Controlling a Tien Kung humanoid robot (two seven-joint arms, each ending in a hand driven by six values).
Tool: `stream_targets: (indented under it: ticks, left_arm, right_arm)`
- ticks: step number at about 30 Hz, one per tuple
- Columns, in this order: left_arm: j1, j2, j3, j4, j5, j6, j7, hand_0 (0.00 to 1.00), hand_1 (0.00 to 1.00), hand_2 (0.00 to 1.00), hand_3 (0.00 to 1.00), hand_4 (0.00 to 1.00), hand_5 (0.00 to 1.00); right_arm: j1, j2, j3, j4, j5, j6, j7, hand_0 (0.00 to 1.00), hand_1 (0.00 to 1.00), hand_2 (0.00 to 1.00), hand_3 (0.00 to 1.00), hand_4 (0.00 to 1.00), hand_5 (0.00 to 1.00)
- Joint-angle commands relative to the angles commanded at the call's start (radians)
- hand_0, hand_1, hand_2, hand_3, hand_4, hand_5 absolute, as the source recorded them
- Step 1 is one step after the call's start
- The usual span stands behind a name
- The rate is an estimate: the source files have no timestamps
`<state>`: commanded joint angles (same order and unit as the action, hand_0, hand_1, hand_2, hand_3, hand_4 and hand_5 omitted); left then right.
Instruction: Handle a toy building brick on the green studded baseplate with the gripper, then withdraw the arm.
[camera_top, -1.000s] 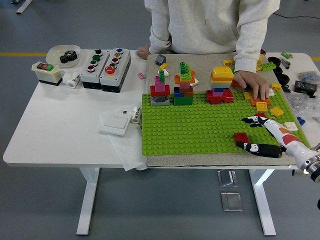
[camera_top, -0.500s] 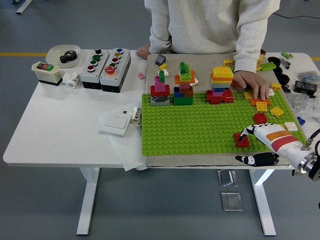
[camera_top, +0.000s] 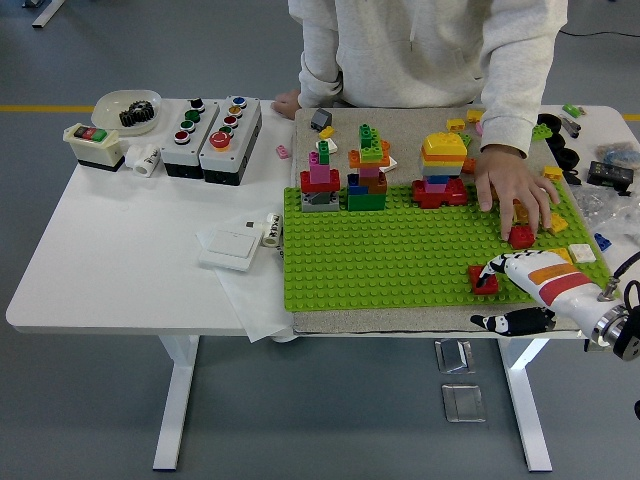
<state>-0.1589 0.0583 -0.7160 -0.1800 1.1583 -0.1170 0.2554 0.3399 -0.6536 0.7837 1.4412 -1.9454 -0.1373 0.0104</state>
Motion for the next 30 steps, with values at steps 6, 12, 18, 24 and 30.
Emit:
stream_targets:
  ticks: [6, 12, 18, 24, 30]
  left_arm:
    - [0.000, 0.000, 0.003, 0.000, -0.005, 0.000, -0.001, 0.822, 0.686, 0.588, 0.532, 0.528, 0.500]
    - [0.000, 0.000, 0.006, 0.000, -0.006, 0.000, -0.001, 0.821, 0.686, 0.588, 0.532, 0.528, 0.500]
    - [0.001, 0.000, 0.007, 0.000, -0.006, 0.000, -0.001, 0.822, 0.685, 0.588, 0.531, 0.528, 0.499]
    - [0.004, -0.001, 0.012, 0.000, -0.005, 0.000, -0.001, 0.821, 0.686, 0.588, 0.532, 0.528, 0.500]
    - [0.008, 0.000, 0.015, 0.000, -0.007, -0.001, -0.001, 0.821, 0.685, 0.588, 0.532, 0.528, 0.500]
  right_arm:
    - [0.004, 0.002, -0.003, -0.011, 0.001, -0.001, 0.002, 0.753, 0.706, 0.744, 0.614, 0.839, 0.579]
    - [0.002, 0.011, -0.001, -0.027, 0.018, -0.034, 0.018, 0.752, 0.702, 0.741, 0.615, 0.838, 0.579]
    - [-0.009, 0.054, -0.003, -0.084, 0.226, -0.240, 0.164, 0.520, 0.501, 0.530, 0.460, 0.758, 0.469]
    - [0.012, 0.111, 0.013, -0.096, 0.480, -0.290, 0.379, 0.192, 0.271, 0.355, 0.341, 0.826, 0.288]
    - [0.049, 0.144, 0.039, -0.142, 0.733, -0.156, 0.346, 0.153, 0.229, 0.326, 0.319, 0.825, 0.293]
